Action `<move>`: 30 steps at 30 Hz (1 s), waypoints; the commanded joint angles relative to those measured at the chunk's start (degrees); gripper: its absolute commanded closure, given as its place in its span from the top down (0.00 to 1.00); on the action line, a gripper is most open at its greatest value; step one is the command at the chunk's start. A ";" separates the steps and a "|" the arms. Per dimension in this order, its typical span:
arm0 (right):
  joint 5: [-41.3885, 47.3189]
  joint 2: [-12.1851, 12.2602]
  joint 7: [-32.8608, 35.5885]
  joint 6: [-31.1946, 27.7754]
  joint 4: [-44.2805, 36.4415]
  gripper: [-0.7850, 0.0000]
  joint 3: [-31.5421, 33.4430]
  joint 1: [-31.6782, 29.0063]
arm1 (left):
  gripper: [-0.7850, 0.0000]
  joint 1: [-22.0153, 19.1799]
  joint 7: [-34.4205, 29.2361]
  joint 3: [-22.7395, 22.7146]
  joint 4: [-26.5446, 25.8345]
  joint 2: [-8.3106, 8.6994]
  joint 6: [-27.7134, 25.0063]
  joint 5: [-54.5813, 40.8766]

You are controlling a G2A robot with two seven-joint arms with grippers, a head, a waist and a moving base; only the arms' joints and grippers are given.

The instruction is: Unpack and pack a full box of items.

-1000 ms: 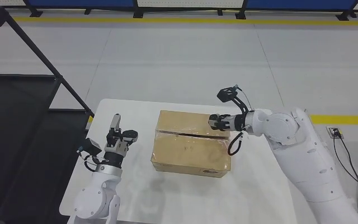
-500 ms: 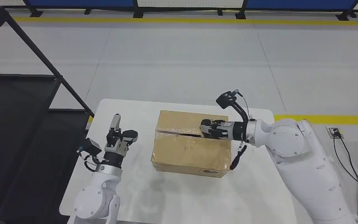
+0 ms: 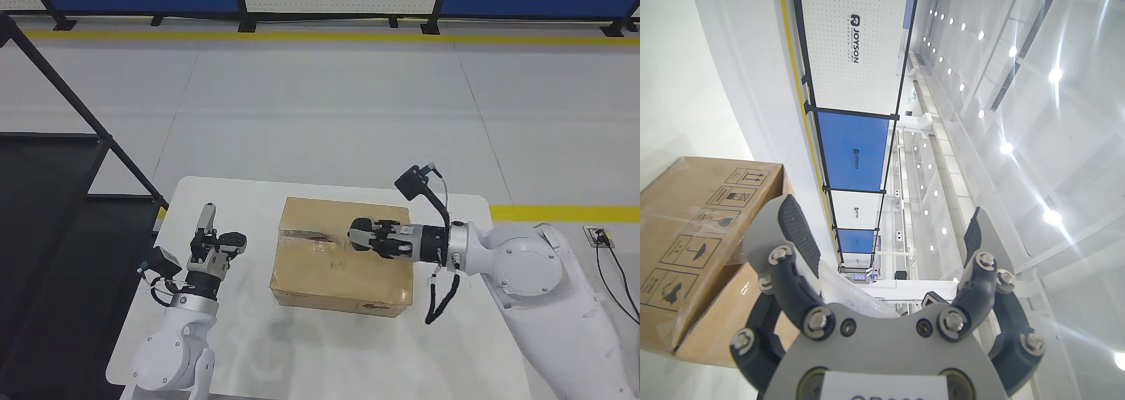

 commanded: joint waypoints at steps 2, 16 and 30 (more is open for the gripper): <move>1.92 -0.15 -0.14 -0.47 0.67 0.00 -0.81 0.71 | 1.00 0.00 0.00 0.00 0.00 0.00 0.00 0.00; -0.24 -0.19 -2.53 1.59 0.13 0.00 -1.62 0.50 | 1.00 0.00 0.00 0.00 0.00 0.00 0.00 0.00; 3.02 -0.42 -5.13 2.82 0.64 0.00 -2.46 1.06 | 1.00 -4.83 -4.79 1.83 14.53 0.60 1.89 8.41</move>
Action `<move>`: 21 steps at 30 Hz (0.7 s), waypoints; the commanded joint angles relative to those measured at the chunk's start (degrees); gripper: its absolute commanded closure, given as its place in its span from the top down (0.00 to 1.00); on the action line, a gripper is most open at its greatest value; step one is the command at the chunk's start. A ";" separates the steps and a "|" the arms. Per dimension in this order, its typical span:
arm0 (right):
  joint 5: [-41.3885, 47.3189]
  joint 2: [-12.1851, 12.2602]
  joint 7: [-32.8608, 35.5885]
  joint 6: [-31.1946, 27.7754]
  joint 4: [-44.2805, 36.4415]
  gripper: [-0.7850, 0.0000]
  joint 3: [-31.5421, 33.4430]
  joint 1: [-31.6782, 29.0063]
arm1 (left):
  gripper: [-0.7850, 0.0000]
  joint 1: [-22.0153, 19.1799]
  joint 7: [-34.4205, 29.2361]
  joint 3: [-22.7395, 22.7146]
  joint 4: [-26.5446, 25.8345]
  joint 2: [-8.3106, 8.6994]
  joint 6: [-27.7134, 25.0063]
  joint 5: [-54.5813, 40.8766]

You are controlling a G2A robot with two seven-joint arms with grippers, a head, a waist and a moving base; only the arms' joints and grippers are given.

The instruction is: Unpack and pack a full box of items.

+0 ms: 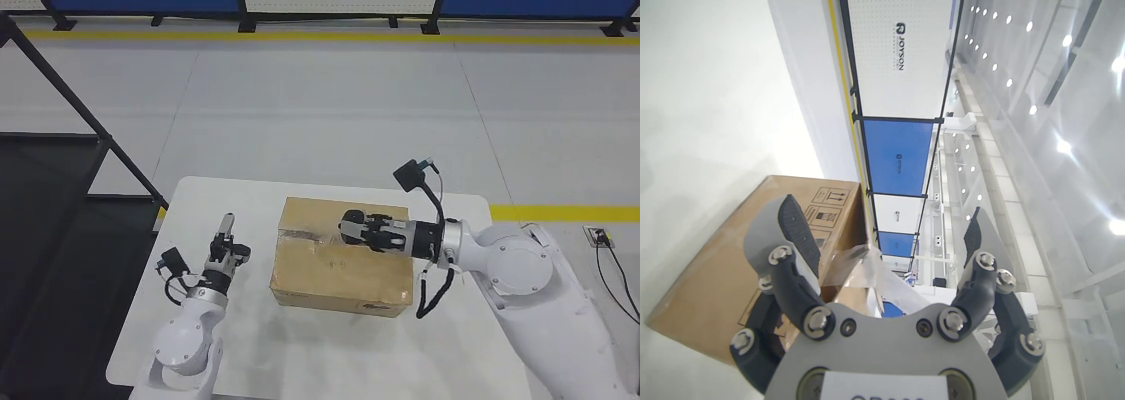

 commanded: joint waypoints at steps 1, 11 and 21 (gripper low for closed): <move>0.20 -0.01 0.11 0.05 0.31 0.00 -0.16 0.27 | 1.00 -0.07 -1.75 0.36 1.07 0.12 -0.13 0.66; 2.52 0.07 1.76 -1.47 0.86 0.00 -0.31 0.73 | 1.00 2.61 -11.60 1.52 -0.75 0.83 -0.77 1.38; 3.55 0.31 2.71 -2.19 0.99 0.00 -0.09 0.49 | 1.00 5.80 -18.25 2.09 -4.31 1.61 -1.10 2.25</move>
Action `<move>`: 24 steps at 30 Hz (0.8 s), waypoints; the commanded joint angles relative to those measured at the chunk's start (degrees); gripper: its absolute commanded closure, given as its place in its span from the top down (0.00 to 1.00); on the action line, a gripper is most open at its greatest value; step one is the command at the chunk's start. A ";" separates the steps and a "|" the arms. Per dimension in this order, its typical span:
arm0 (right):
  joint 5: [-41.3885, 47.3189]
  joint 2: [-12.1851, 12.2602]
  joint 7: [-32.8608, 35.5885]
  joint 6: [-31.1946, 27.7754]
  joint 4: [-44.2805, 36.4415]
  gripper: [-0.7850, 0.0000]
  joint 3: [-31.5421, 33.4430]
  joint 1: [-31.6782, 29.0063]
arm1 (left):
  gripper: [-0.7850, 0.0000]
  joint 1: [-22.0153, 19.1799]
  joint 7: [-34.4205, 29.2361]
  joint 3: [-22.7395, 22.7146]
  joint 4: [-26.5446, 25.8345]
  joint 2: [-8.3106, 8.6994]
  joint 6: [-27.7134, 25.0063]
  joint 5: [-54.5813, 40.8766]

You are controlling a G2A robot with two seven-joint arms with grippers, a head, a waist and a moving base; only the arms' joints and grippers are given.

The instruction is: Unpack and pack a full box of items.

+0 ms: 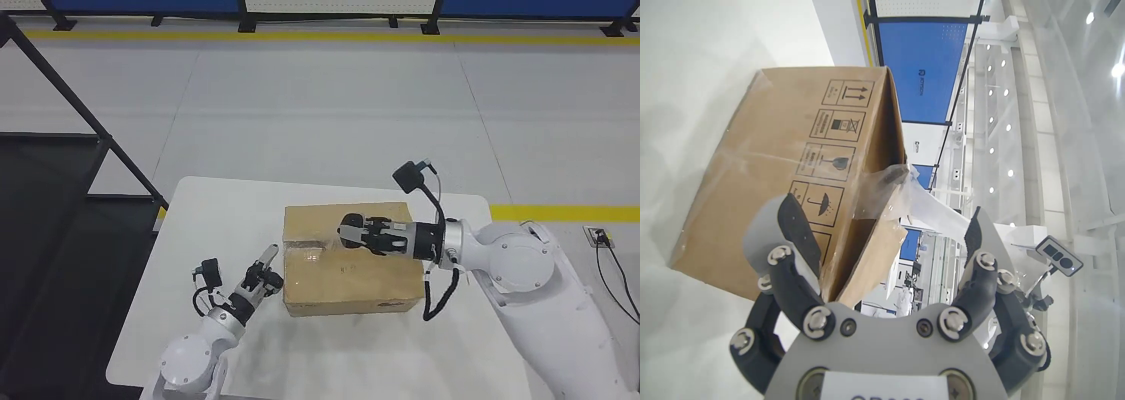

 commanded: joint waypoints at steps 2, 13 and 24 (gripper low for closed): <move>0.87 0.08 0.45 -0.24 -0.04 0.00 0.24 -0.05 | 1.00 0.88 -0.15 -0.61 -1.49 0.12 -0.74 -1.51; 3.81 -0.16 -1.00 -0.55 -3.89 0.00 -1.25 -0.70 | 1.00 0.79 6.32 -2.81 -3.81 -0.32 -1.18 -12.81; 8.37 -0.94 -3.40 0.06 -5.04 0.00 -3.69 0.24 | 1.00 0.86 6.58 -2.60 -5.58 -0.34 -3.50 -17.27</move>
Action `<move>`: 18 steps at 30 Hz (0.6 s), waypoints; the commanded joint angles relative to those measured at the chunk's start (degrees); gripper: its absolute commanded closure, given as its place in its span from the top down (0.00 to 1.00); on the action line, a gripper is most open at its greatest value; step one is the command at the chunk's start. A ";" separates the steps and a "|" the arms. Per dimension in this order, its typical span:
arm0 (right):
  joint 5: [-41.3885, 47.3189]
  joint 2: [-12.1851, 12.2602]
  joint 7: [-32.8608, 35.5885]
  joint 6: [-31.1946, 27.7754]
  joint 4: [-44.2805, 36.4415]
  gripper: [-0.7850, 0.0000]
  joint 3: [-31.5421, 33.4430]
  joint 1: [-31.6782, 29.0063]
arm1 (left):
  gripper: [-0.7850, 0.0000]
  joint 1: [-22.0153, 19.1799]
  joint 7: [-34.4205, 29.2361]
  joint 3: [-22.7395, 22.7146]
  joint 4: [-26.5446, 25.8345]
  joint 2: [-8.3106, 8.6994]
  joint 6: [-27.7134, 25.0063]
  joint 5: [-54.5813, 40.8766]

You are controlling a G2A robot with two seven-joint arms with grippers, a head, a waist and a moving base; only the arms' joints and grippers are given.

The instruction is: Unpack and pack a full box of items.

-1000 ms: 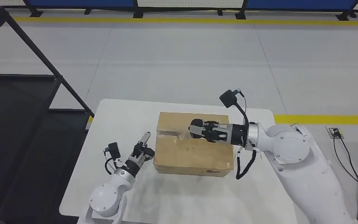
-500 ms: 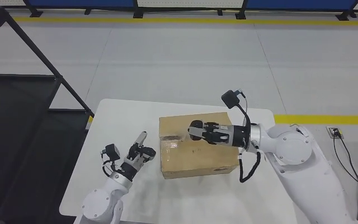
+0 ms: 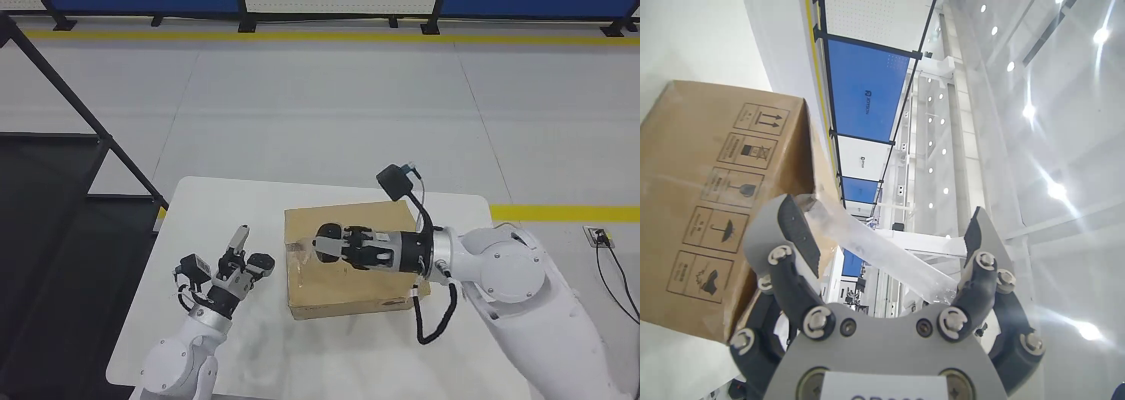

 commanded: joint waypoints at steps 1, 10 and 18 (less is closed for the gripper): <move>1.58 -0.11 -0.38 -0.22 -0.06 0.00 -0.03 -0.05 | 1.00 -0.21 0.10 0.11 -0.41 -0.03 -0.19 -1.18; 6.52 -0.54 -0.74 0.23 0.03 0.00 -0.73 -0.06 | 1.00 -1.07 0.92 0.74 -0.69 0.04 -0.35 -1.61; 5.25 -0.27 -1.11 0.66 -0.69 0.00 0.64 -1.64 | 1.00 -1.49 1.34 1.37 -0.64 0.11 -0.78 -1.64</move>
